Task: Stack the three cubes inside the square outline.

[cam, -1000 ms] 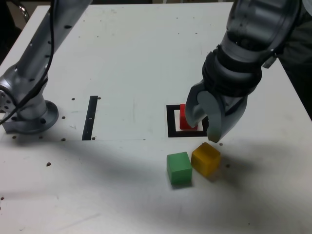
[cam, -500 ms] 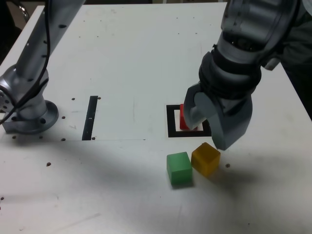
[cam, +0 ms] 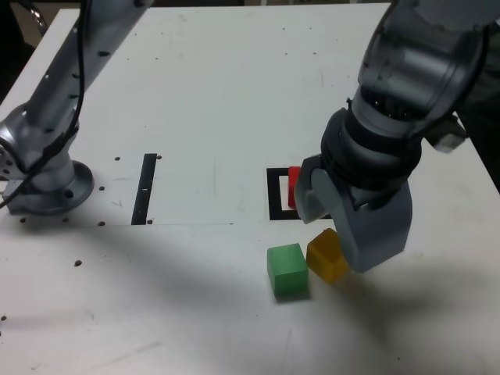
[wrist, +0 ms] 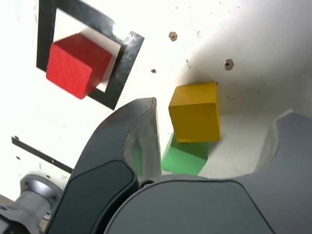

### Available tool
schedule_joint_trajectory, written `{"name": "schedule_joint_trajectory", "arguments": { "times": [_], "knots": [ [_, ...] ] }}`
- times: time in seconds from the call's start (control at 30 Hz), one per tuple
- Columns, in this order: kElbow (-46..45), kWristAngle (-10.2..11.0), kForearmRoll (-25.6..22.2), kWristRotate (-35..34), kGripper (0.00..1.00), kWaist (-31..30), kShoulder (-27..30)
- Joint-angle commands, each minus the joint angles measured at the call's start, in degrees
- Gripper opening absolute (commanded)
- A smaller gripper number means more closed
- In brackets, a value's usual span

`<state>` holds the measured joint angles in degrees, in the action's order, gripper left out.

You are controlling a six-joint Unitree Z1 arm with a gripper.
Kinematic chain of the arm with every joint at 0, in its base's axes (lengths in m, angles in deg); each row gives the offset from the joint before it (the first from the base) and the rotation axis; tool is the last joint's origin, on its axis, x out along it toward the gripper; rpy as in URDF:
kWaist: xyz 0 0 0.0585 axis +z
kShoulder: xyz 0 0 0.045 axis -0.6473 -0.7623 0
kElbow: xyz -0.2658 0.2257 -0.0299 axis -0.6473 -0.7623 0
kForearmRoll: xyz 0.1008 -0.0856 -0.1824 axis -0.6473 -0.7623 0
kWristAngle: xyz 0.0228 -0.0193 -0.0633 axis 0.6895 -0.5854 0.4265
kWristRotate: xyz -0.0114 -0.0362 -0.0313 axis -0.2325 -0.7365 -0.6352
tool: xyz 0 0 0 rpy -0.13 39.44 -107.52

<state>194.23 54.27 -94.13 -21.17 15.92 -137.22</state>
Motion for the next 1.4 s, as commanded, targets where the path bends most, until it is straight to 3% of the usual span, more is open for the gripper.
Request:
{"name": "schedule_joint_trajectory", "arguments": {
  "times": [0.0, 0.23, 0.6, 0.93, 1.17, 1.37],
  "knots": [
    [0.5, 0.8, -0.2, 1.4, 1.00, -0.1, -0.9],
    [0.0, 2.2, -0.1, 2.5, 1.00, -0.3, -1.4],
    [-1.0, 1.8, 1.4, 1.8, 0.99, -0.4, -2.1],
    [-5.3, 0.8, 7.0, -0.4, 0.97, -0.3, -2.4],
    [-6.5, 0.4, 8.2, -2.2, 0.85, 0.0, -2.5],
    [-7.1, 0.1, 8.5, -3.7, 0.65, 0.5, -2.6]
  ]
}}
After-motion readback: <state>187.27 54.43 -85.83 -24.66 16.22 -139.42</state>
